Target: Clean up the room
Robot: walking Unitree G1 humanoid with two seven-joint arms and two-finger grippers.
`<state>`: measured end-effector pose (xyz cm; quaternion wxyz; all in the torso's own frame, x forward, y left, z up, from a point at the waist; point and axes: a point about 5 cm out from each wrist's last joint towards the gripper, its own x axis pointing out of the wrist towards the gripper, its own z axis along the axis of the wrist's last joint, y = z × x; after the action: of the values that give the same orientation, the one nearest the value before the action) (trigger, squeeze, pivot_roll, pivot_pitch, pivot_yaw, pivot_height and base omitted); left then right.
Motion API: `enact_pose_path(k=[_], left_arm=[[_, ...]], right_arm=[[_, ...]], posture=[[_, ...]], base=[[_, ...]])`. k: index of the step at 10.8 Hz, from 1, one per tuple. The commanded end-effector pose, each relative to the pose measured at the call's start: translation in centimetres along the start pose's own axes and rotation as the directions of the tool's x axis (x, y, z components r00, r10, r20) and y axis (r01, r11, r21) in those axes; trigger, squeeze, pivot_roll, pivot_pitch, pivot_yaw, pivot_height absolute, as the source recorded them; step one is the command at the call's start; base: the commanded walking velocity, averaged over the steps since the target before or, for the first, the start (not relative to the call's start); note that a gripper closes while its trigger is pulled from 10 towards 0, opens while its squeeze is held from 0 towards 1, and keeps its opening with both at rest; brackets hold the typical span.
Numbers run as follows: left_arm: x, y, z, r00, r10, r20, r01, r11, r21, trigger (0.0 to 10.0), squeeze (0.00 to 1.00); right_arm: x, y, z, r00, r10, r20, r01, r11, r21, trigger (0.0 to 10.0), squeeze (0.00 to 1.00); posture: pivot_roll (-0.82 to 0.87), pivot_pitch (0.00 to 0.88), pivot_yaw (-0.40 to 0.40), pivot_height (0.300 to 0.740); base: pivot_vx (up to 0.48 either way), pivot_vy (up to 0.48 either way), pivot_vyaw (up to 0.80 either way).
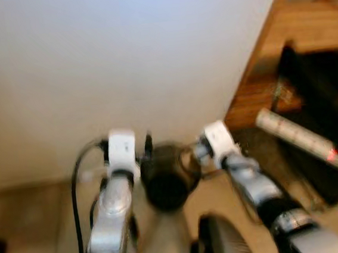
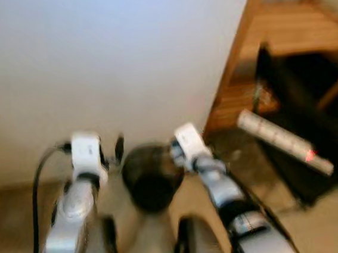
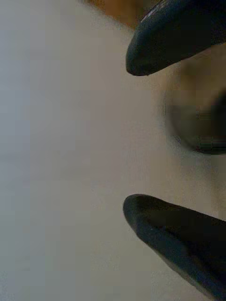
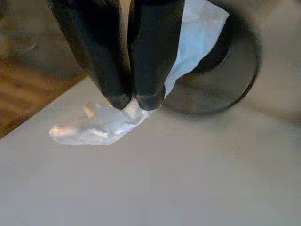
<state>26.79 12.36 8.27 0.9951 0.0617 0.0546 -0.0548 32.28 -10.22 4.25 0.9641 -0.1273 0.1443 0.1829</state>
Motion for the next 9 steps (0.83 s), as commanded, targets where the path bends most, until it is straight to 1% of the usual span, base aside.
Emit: enact_pose_path(k=[1,2,3,4,5,6,7,8,9], left_arm=[[-0.7,0.0,1.0,0.999,0.003,0.033,-0.004,1.0,0.021,10.0,0.0],[-1.9,0.2,0.9,1.0,0.009,0.019,-0.009,1.0,0.026,10.0,0.0],[-2.7,0.1,0.8,1.0,0.019,0.01,-0.019,1.0,0.019,10.0,0.0],[-3.7,-0.4,0.9,1.0,0.016,0.007,-0.016,1.0,0.02,10.0,0.0],[-4.6,-1.1,1.0,1.0,0.008,-0.002,-0.007,1.0,0.022,10.0,0.0],[-5.3,-2.0,1.4,1.0,-0.013,-0.003,0.013,1.0,0.024,10.0,0.0],[-5.7,-2.7,1.8,0.999,-0.048,0.011,0.048,0.998,0.029,10.0,0.0],[-6.0,-3.4,2.3,0.996,-0.091,0.021,0.09,0.995,0.035,10.0,0.0],[-6.3,-3.7,2.3,0.994,-0.106,0.015,0.105,0.993,0.051,10.0,0.0]], right_arm=[[0.0,0.3,-0.5,1.0,0.016,-0.015,-0.015,0.999,0.042,10.0,0.0],[0.4,1.5,-0.2,0.997,0.071,-0.019,-0.071,0.997,0.038,10.0,0.0],[0.7,2.5,0.2,0.993,0.118,-0.017,-0.117,0.993,0.022,10.0,0.0],[1.1,3.9,0.8,0.987,0.163,-0.01,-0.163,0.986,0.02,10.0,0.0],[1.3,4.8,1.2,0.983,0.185,-0.003,-0.185,0.982,0.022,10.0,0.0],[1.5,5.2,1.9,0.982,0.186,0.024,-0.187,0.981,0.046,10.0,0.0],[1.8,5.3,2.7,0.984,0.166,0.06,-0.171,0.983,0.075,10.0,0.0],[2.2,4.8,3.8,0.989,0.114,0.092,-0.127,0.98,0.15,10.0,0.0],[2.4,4.8,4.3,0.99,0.106,0.096,-0.125,0.97,0.21,10.0,0.0]], posture=[[0.1,0.314,-0.126,0.64],[0.12,0.377,-0.146,0.64],[0.13,0.406,-0.158,0.64],[0.14,0.449,-0.183,0.64],[0.14,0.47,-0.195,0.64],[0.15,0.495,-0.213,0.64],[0.16,0.508,-0.221,0.64],[0.17,0.513,-0.224,0.64],[0.17,0.514,-0.225,0.64]], base=[[0.0,0.0,0.0],[0.0,0.0,0.0],[0.0,0.0,0.0],[0.0,0.0,0.0],[0.0,0.0,0.0],[0.0,0.0,0.0],[0.0,0.0,0.0],[0.0,0.0,0.0],[0.0,0.0,0.0]])
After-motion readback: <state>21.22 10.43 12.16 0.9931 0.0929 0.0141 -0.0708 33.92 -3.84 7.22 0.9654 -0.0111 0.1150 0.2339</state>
